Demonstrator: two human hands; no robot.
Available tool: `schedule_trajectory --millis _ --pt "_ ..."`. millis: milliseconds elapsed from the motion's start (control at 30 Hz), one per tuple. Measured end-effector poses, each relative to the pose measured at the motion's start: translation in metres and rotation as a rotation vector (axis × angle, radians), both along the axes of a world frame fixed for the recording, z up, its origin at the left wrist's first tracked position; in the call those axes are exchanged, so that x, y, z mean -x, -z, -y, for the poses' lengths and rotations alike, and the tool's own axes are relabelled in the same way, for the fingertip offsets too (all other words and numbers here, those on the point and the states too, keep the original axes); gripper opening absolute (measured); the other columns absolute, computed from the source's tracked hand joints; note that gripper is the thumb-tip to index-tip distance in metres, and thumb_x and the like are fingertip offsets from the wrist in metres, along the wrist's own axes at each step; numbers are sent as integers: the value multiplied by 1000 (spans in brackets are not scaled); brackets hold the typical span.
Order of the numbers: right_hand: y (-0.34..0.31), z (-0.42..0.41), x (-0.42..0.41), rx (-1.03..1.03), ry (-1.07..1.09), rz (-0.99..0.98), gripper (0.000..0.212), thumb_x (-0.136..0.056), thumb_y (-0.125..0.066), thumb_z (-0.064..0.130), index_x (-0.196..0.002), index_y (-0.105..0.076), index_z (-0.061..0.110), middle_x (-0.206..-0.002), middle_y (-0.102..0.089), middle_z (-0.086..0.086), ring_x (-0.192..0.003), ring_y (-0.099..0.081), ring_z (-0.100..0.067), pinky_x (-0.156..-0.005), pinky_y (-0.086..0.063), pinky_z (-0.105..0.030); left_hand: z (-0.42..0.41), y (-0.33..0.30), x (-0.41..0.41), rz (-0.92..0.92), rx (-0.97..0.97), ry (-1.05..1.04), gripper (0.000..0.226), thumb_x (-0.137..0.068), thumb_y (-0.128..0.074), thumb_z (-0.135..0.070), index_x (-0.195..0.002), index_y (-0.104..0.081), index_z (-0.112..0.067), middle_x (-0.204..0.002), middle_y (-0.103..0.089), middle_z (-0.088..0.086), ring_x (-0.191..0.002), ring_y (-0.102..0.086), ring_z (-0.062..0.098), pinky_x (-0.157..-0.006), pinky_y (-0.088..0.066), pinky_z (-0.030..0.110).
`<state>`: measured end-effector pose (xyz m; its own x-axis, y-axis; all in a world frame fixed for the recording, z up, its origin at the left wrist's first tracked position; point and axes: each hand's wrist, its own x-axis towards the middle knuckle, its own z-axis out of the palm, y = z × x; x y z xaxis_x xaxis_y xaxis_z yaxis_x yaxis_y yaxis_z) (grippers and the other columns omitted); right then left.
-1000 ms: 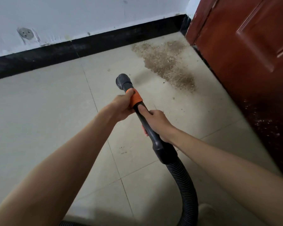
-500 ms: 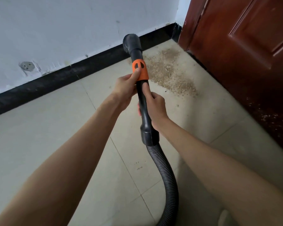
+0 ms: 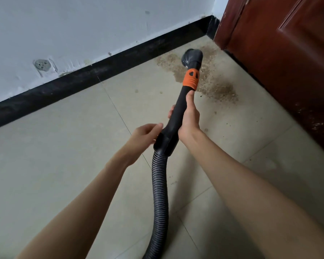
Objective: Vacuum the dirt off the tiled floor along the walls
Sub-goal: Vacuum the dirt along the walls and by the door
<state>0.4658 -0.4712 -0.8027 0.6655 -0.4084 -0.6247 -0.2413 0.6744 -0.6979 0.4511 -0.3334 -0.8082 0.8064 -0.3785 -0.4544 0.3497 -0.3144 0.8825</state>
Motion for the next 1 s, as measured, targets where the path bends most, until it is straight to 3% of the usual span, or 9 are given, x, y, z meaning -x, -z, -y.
schedule_trajectory --millis 67,167,300,467,633,800,933,1000 --pt "4 0 6 -23 30 -15 48 -93 -57 54 -76 -55 9 -52 -59 -3 -43 -56 -15 -48 -46 -23 5 3 10 59 -62 107 22 -95 -52 -37 -97 -64 -19 -86 -65 -8 -74 -58 -1 -68 -47 12" --pt "9 2 17 -12 8 -40 45 -93 -56 53 -85 -57 9 -60 -61 -3 -52 -59 -14 -53 -49 -26 15 4 18 108 -150 180 29 -93 -54 -41 -106 -58 -15 -90 -62 -5 -79 -57 6 -70 -46 17" --pt "10 6 34 -117 -70 7 37 -97 -55 44 -98 -55 7 -73 -59 -6 -62 -60 -15 -60 -50 -28 10 4 29 104 -117 300 22 -94 -52 -39 -101 -58 -19 -80 -59 -6 -67 -55 1 -57 -42 11" --pt "7 -9 49 -200 -112 31 31 -100 -54 35 -90 -49 6 -65 -52 -5 -54 -55 -16 -65 -52 -31 -30 8 43 15 -103 396 17 -93 -54 -36 -84 -58 -22 -78 -62 -7 -76 -57 8 -71 -44 24" --pt "12 -40 73 -176 -153 -18 26 -101 -51 30 -91 -45 6 -70 -47 -7 -61 -51 -19 -61 -50 -30 -57 11 62 -60 -199 389 18 -94 -53 -32 -78 -58 -26 -68 -60 -17 -70 -55 3 -64 -41 16" --pt "18 -48 82 -133 -175 -81 27 -102 -51 31 -99 -46 4 -76 -48 -8 -65 -52 -19 -62 -50 -29 -55 18 84 -8 -226 264 45 -96 -45 -45 -95 -61 -3 -93 -66 13 -81 -58 16 -78 -46 30" --pt "23 -53 82 -66 -215 -118 32 -101 -52 33 -106 -47 2 -76 -51 -8 -66 -54 -20 -63 -50 -29 -48 24 96 102 -256 166 54 -94 -47 -45 -93 -53 8 -97 -64 27 -81 -60 29 -80 -48 46" --pt "26 -55 83 -44 -228 -153 33 -100 -53 34 -106 -48 2 -72 -54 -8 -64 -56 -19 -63 -50 -30 -48 26 102 108 -245 126 57 -94 -46 -46 -90 -52 10 -98 -63 30 -77 -59 28 -78 -48 44"
